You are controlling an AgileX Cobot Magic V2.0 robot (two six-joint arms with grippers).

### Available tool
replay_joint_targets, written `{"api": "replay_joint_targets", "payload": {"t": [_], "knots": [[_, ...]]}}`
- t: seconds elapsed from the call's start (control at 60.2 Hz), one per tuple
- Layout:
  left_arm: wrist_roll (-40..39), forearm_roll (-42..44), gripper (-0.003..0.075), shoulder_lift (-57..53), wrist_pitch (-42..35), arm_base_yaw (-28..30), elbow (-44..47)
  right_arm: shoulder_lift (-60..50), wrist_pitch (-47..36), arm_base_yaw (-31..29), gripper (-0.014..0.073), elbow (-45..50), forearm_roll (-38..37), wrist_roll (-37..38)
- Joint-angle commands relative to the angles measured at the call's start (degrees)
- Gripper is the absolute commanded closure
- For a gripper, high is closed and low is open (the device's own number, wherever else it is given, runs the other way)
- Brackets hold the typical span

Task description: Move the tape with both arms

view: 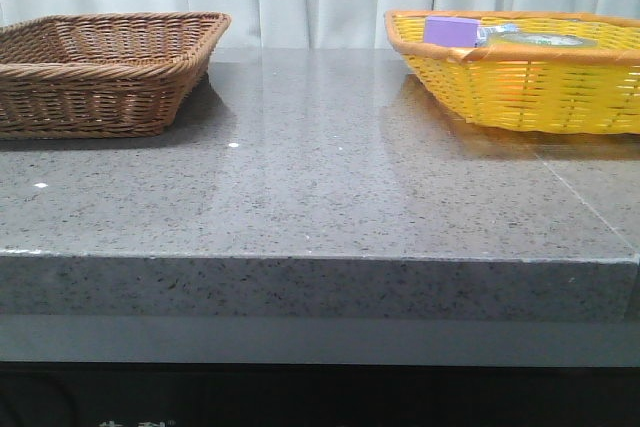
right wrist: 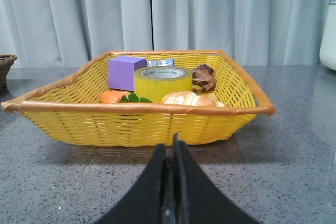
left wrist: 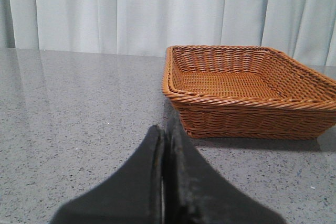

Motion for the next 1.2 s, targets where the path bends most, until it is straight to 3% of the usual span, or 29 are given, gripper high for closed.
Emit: {"api": "replay_joint_targets", "payload": {"t": [0.0, 1.178], "knots": [[-0.6, -0.22, 0.074, -1.05, -5.11, 0.04, 2.22, -1.57, -4.53, -0.46, 0.0664, -1.48, 0.03, -0.4], [-0.6, -0.67, 0.074, -1.05, -5.32, -1.82, 2.22, -1.57, -4.64, -0.46, 0.0664, -1.48, 0.03, -0.4]]}}
